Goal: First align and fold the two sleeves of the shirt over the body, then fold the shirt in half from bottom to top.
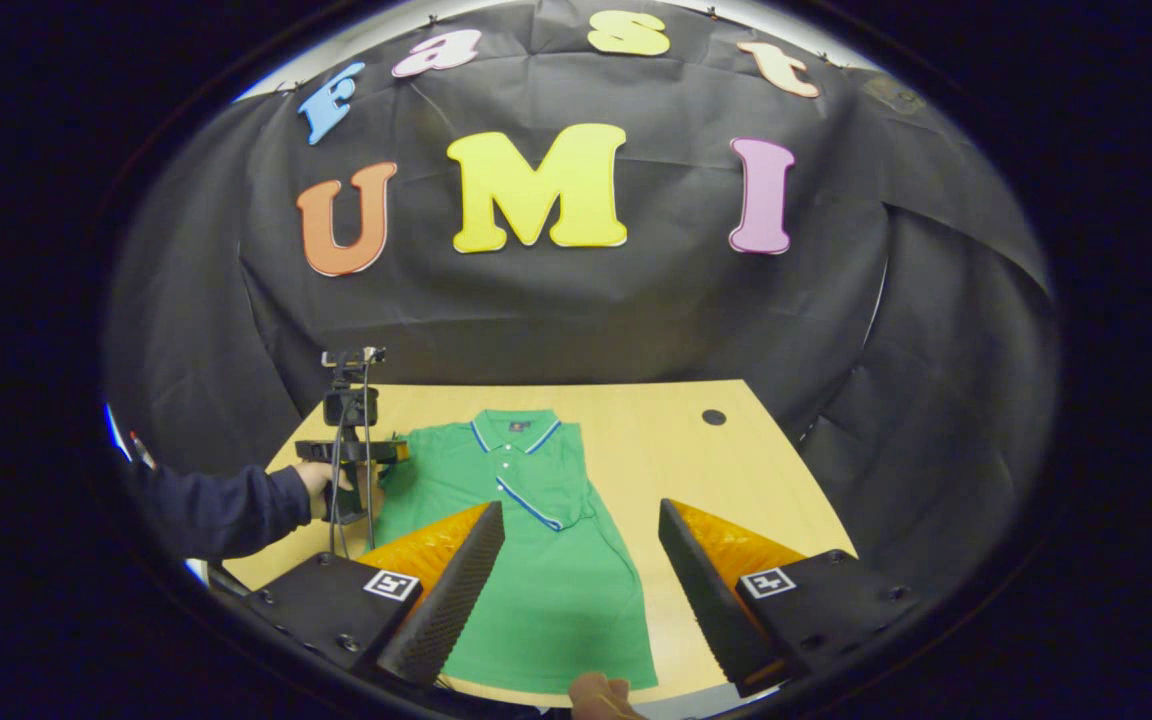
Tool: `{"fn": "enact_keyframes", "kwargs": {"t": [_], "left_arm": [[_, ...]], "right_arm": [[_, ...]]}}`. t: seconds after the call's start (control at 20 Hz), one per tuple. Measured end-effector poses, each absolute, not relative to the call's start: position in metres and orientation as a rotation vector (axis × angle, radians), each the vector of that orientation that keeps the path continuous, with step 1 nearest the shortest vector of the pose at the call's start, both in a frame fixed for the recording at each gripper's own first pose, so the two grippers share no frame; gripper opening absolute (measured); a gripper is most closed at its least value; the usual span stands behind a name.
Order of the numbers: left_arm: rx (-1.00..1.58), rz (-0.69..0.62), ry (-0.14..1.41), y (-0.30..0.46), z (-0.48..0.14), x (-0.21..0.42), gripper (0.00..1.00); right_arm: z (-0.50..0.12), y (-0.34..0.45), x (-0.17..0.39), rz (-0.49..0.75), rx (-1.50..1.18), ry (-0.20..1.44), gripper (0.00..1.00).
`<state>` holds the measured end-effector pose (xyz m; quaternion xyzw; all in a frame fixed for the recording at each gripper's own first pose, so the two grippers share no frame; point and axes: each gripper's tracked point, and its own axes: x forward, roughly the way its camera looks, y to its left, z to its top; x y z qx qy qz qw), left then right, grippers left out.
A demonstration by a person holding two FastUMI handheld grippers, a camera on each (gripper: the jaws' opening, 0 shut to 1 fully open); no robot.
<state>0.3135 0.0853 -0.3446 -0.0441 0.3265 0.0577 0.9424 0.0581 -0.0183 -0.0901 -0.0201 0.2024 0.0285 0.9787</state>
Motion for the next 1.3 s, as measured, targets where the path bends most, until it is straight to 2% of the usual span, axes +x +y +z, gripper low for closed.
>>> {"fn": "enact_keyframes", "kwargs": {"t": [0.35, 0.4, 0.45, 0.5, 0.55, 0.6, 0.8, 0.85, 0.9, 1.15, 1.3], "left_arm": [[-0.104, 0.146, 0.703, 0.085, -0.359, 0.314, 0.87], [-0.099, 0.154, 0.701, 0.087, -0.359, 0.315, 0.91], [-0.104, 0.158, 0.702, 0.088, -0.357, 0.314, 0.74], [-0.118, 0.153, 0.706, 0.086, -0.358, 0.314, 0.75], [-0.126, 0.149, 0.711, 0.085, -0.359, 0.314, 0.63], [-0.124, 0.147, 0.719, 0.085, -0.360, 0.313, 0.61], [-0.134, 0.146, 0.723, 0.090, -0.363, 0.314, 0.41], [-0.137, 0.142, 0.720, 0.091, -0.363, 0.313, 0.33], [-0.142, 0.133, 0.718, 0.091, -0.362, 0.314, 0.31], [-0.136, 0.110, 0.727, 0.092, -0.361, 0.315, 0.12], [-0.105, 0.119, 0.738, 0.099, -0.362, 0.314, 0.05]], "right_arm": [[-0.096, -0.014, 0.045, 0.047, -0.100, 0.415, 1.00], [-0.097, -0.016, 0.044, 0.043, -0.099, 0.415, 1.00], [-0.099, -0.017, 0.042, 0.042, -0.093, 0.419, 1.00], [-0.101, -0.017, 0.042, 0.039, -0.086, 0.426, 1.00], [-0.103, -0.019, 0.043, 0.035, -0.079, 0.431, 0.98], [-0.104, -0.022, 0.042, 0.029, -0.071, 0.436, 1.00], [-0.104, -0.026, 0.041, 0.015, -0.058, 0.441, 1.00], [-0.102, -0.027, 0.040, 0.015, -0.055, 0.440, 1.00], [-0.103, -0.027, 0.039, 0.014, -0.055, 0.442, 1.00], [-0.104, -0.030, 0.036, 0.013, -0.054, 0.451, 1.00], [-0.100, -0.031, 0.037, 0.017, -0.044, 0.443, 1.00]]}}
